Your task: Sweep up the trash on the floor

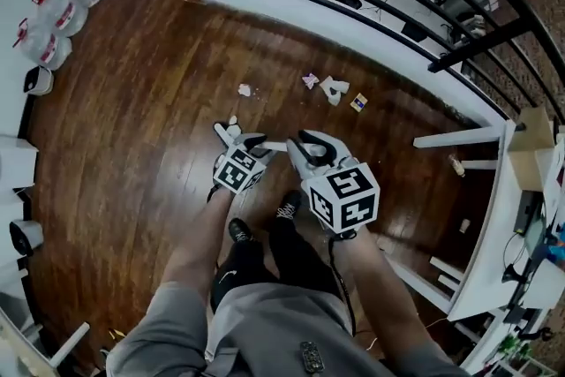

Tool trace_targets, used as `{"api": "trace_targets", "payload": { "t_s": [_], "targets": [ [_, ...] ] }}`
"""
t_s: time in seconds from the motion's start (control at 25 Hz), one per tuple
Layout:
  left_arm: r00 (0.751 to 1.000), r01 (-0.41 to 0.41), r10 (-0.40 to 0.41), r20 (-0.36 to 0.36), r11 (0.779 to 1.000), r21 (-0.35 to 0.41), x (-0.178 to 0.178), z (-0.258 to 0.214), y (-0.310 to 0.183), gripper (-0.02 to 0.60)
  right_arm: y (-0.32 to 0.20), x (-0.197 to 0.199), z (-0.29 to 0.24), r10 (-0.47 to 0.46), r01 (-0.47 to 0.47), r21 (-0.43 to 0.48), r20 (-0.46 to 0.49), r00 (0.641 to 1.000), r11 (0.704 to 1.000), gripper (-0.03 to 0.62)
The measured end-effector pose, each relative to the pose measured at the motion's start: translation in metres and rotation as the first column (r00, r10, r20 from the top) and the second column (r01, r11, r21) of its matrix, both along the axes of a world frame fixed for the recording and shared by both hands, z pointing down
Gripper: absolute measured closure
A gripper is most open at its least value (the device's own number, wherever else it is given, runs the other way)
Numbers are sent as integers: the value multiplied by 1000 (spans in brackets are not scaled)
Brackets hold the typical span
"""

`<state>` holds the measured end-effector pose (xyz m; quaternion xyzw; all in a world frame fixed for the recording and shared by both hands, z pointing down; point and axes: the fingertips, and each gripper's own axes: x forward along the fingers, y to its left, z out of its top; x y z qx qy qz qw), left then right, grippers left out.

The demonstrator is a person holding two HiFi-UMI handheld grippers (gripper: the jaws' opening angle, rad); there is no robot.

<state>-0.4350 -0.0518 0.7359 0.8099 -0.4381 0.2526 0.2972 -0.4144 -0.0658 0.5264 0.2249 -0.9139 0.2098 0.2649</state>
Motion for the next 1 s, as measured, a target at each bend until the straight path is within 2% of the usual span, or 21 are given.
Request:
{"api": "trace_targets", "payload": {
  "t_s": [0.28, 0.56, 0.76, 1.0],
  "targets": [
    [988, -152, 152, -9, 988, 25, 98, -2, -87, 428, -78, 97, -3, 178, -177, 23, -7, 984, 984, 508],
    [965, -261, 261, -2, 965, 36, 171, -12, -133, 428, -117, 165, -13, 263, -263, 43, 8, 965, 964, 508],
    [953, -303, 302, 29, 952, 50, 185, -26, -142, 434, -129, 183, -30, 289, -291, 35, 69, 955, 956, 508],
    [955, -294, 292, 59, 955, 40, 151, -39, -144, 439, -140, 158, -41, 274, -277, 14, 121, 954, 961, 507]
  ]
}}
